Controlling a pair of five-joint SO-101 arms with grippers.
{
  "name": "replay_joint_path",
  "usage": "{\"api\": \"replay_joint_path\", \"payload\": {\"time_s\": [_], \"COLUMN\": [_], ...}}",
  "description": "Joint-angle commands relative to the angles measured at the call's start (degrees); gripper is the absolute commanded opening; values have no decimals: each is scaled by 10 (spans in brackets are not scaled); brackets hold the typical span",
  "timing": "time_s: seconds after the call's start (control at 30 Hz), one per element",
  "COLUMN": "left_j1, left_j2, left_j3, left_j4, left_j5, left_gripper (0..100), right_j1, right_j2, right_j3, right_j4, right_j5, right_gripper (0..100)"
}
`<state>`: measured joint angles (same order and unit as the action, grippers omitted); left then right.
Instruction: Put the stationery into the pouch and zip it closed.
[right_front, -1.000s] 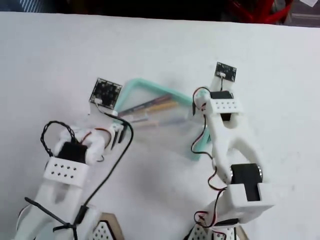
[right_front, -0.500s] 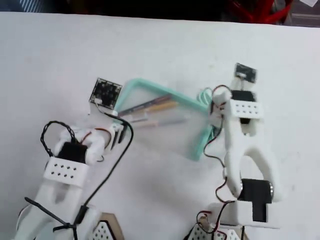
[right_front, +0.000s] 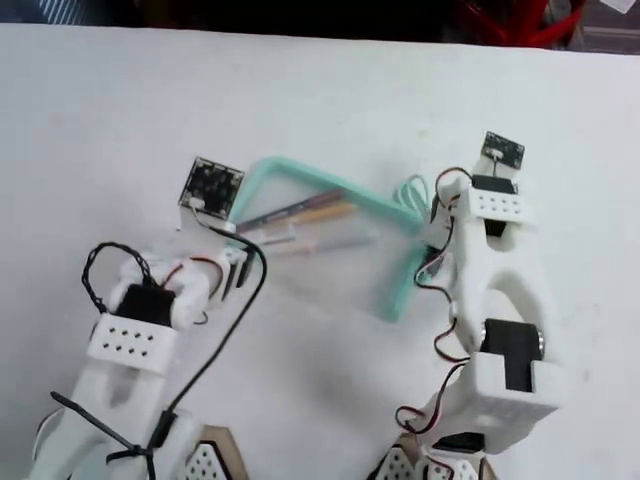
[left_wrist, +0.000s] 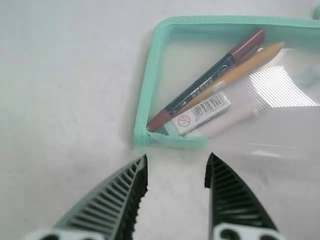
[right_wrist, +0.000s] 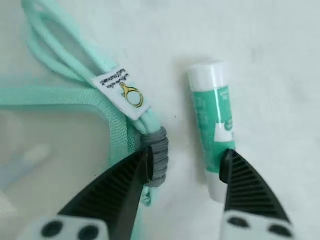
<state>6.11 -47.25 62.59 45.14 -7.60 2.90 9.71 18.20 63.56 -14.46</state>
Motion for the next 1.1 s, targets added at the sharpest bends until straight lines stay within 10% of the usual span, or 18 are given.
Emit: {"api": "replay_joint_path", "payload": {"time_s": [0.0, 1.07], "left_j1": [4, 4], "left_j2": [-2, -2], "left_j3": [-4, -4], "left_j4": [-14, -13], "left_j5": [4, 2], "left_gripper": [199, 196], "right_j1": [-36, -16], "right_j2": [-3, 36], "right_j3": [-13, -23], "right_j4": [7, 2], "right_j5": [1, 0], "right_gripper": [207, 204]}}
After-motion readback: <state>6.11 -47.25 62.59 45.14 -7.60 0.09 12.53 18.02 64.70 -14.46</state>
